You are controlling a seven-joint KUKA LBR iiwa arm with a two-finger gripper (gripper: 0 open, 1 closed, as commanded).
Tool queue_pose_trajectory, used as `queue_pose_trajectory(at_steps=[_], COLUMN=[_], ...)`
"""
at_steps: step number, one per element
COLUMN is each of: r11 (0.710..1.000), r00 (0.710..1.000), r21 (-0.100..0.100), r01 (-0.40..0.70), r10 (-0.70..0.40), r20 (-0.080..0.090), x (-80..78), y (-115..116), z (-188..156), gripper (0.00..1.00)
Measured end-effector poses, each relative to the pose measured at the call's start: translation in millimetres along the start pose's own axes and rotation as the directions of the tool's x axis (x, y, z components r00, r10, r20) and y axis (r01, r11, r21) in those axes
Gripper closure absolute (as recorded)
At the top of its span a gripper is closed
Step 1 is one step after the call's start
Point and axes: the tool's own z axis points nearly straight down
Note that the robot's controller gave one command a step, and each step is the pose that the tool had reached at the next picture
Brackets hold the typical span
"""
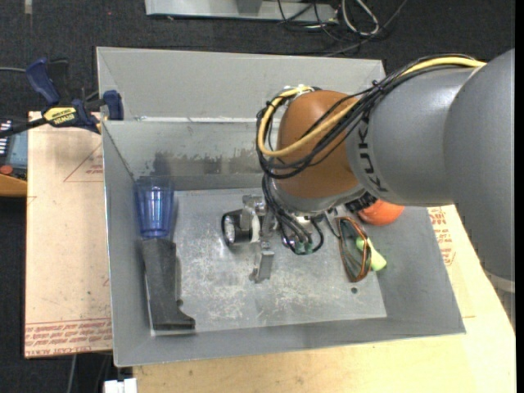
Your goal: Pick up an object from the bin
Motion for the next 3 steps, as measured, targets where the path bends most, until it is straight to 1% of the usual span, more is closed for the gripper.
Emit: queue_pose_trajectory(at_steps=[1, 2, 3], r11=[1.0, 1.0, 1.0], r00=[1.0, 1.0, 1.0], r21=[0.0, 0.0, -0.002], r01=[0.0, -0.007, -0.013], r10=[0.0, 0.007, 0.013], r20=[0.0, 0.001, 0.003], x=[0.0, -4.5, -14.9], y=[0, -21, -25], z=[0, 3, 19], gripper=[0.0, 0.0, 1.0])
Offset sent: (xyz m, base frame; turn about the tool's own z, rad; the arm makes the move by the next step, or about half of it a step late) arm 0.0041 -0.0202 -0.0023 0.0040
